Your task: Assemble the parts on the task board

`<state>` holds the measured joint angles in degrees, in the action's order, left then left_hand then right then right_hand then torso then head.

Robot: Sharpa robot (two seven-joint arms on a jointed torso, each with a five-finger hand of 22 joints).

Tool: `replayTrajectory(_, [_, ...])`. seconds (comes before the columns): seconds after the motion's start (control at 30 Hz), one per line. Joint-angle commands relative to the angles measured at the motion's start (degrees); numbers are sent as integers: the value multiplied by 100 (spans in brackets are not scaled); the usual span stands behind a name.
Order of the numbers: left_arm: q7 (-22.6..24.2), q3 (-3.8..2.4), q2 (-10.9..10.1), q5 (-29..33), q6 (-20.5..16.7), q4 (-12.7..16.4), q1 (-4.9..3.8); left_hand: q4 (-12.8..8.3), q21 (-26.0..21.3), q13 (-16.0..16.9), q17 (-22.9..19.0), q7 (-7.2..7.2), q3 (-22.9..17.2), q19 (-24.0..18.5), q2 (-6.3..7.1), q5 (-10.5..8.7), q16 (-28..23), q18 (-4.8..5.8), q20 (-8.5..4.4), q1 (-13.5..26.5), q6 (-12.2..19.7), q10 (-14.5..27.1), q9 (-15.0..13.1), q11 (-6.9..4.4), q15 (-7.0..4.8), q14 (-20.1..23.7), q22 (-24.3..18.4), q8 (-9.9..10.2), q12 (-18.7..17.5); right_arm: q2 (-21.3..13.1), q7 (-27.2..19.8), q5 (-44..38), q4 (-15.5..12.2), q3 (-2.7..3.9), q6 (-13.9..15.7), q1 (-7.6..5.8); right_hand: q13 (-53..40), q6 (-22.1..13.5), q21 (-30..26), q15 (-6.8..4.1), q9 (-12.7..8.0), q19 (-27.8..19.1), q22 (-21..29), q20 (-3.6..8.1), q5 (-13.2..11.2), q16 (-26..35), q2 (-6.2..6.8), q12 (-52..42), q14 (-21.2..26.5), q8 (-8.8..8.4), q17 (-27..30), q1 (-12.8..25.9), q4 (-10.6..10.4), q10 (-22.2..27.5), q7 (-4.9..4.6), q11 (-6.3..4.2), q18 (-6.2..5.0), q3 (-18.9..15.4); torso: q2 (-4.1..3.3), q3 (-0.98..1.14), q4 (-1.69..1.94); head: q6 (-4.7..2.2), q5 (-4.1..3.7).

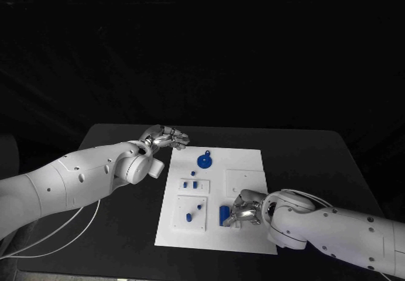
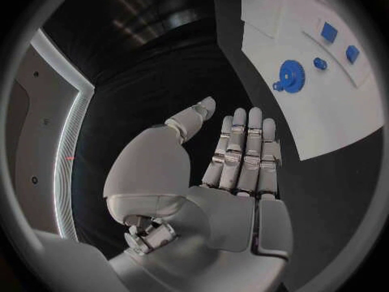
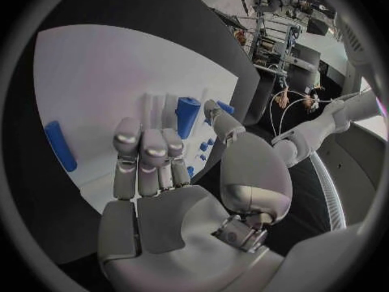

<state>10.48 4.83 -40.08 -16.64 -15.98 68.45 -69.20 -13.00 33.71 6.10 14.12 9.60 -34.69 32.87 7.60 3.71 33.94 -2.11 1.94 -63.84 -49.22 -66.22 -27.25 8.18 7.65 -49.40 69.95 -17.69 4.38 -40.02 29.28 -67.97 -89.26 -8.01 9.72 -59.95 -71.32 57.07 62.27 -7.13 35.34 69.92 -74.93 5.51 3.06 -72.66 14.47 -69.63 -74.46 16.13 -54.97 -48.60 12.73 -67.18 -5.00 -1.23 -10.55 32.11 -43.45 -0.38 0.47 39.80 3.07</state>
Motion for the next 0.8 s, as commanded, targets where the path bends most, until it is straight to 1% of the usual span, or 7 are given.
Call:
replayTrajectory(0.03, [33,-4,12,2,62,11,-8,-8,-30,-6,8,-6,31,-4,29,-26,-33,17,14,15,41,29,8,-1,20,-14,9,-25,-19,14,87,-493,11,-3,-77,18,-2,70,-25,-23,-3,19,-67,-17,-19,23,-46,-18,-1,14,-8,-43,-23,-41,-23,5,-445,48,3,-1,4,-10,4])
replayTrajectory(0.1, [30,-4,12,2,74,11,-8,7,-33,-9,16,-4,37,-3,26,-28,-40,19,16,29,43,34,9,2,22,-13,13,-25,-20,21,110,-624,9,-3,-100,25,-6,83,-27,-26,0,25,-65,-20,-22,24,-61,-22,-3,17,-11,-67,-38,-55,-18,1,-445,77,-1,-7,3,-6,4])
replayTrajectory(0.23, [26,-3,7,2,80,11,-8,19,-36,-11,24,-3,44,-3,27,-32,-46,20,17,43,45,37,10,3,23,-13,16,-25,-20,45,130,-908,15,-4,-130,69,-12,112,-26,-33,6,36,-63,-25,-22,26,-100,-29,-7,25,-15,-126,-52,-85,-9,-7,-445,132,-4,-5,3,3,8])
replayTrajectory(0.4, [25,-3,2,2,85,13,-8,26,-39,-13,30,-3,49,-5,28,-37,-50,20,18,51,44,37,10,3,23,-14,19,-26,-19,99,152,-1163,69,-8,-101,148,-19,130,-24,-38,11,40,-64,-28,-23,26,-94,-38,-9,31,-17,-154,-43,-107,-4,-12,-445,145,-4,-7,8,20,11])
replayTrajectory(0.53, [24,-3,-7,2,86,14,-8,28,-40,-13,33,-4,50,-6,28,-39,-52,20,18,52,43,36,10,3,23,-14,20,-27,-19,100,173,-1206,93,-9,-49,164,-22,144,-24,-40,13,44,-64,-33,-23,28,-90,-41,-10,35,-18,-145,-58,-120,-1,-15,-445,149,-4,-10,10,31,16])
replayTrajectory(0.73, [25,-3,-10,2,82,16,-7,32,-42,-14,37,-4,53,-6,27,-41,-55,20,18,55,43,36,10,3,23,-15,22,-28,-18,99,196,-1205,138,-9,2,164,-31,170,-29,-49,15,65,-57,-45,-20,33,-102,-46,-16,31,-23,-70,-186,-163,8,-24,-445,186,1,-15,5,27,23])
replayTrajectory(0.8, [23,-3,-10,2,86,16,-7,33,-43,-15,39,-5,53,-6,26,-41,-56,20,18,56,43,36,10,2,23,-15,23,-28,-18,95,204,-1185,149,-9,-2,164,-42,185,-32,-54,16,74,-53,-47,-20,36,-120,-56,-20,29,-26,-24,-274,-188,12,-29,-445,218,0,-13,7,28,25])
